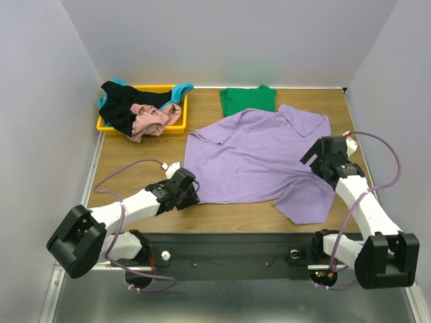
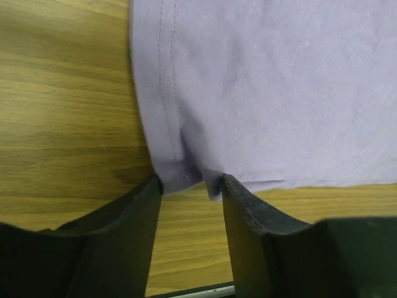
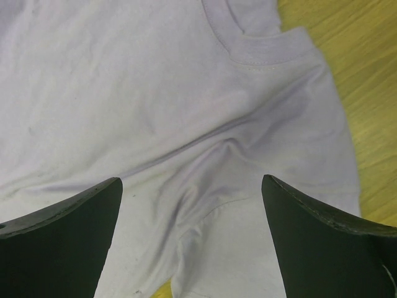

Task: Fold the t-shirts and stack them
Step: Flatten the tshirt out

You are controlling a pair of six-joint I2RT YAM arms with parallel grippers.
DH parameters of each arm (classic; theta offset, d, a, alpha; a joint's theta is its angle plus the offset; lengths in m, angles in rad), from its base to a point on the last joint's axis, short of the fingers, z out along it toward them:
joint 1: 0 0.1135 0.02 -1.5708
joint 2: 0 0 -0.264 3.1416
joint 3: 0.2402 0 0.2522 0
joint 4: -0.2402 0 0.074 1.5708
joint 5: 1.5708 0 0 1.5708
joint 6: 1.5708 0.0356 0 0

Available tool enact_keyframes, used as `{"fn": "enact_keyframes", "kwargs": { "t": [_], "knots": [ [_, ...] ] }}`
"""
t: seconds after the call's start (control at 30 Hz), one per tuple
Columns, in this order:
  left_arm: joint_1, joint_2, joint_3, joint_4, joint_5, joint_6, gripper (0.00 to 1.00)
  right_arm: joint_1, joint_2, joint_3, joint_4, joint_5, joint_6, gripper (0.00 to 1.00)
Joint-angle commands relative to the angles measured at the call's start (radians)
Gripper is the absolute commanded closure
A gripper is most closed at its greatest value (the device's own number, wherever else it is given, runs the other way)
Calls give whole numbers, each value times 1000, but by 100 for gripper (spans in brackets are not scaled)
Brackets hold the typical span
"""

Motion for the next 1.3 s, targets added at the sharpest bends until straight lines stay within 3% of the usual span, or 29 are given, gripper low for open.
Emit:
{"fn": "enact_keyframes", "kwargs": {
  "t": [0.0, 0.07, 0.23, 0.43, 0.57, 0.77, 0.83, 0.9, 0.93, 1.07, 1.27],
  "knots": [
    [-11, 30, 18, -71, -31, -23, 57, -4, -63, -12, -9, 56, 41, 0],
    [-10, 37, 25, -73, -39, -34, 60, -3, -76, -17, -15, 53, 35, 0],
    [-11, 64, 46, -76, -74, -58, 98, -3, -87, -29, -35, 10, 0, 0],
    [-8, 78, 74, -76, -129, -55, 100, -4, -153, -43, -88, -40, -62, 0],
    [-10, 58, 133, -255, -312, -115, 100, -3, -208, -34, -150, -50, -65, 0],
    [4, -43, 117, -223, -384, -92, 100, 17, -213, -43, -228, -263, -82, 0],
    [16, -69, 115, -220, -384, -81, 100, 129, -170, -49, -242, -257, -36, 0],
    [39, -91, 112, -223, -398, -78, 100, 279, -121, -46, -254, -165, 42, 0],
    [50, -98, 103, -225, -402, -77, 100, 434, -98, -22, -281, -93, 114, 0],
    [113, -118, 69, -185, -376, -41, 100, 723, 40, 67, -433, 72, 333, 0],
    [159, -158, 46, -142, -392, -3, 100, 806, 60, 6, -614, 47, 562, 0]
  ]
}}
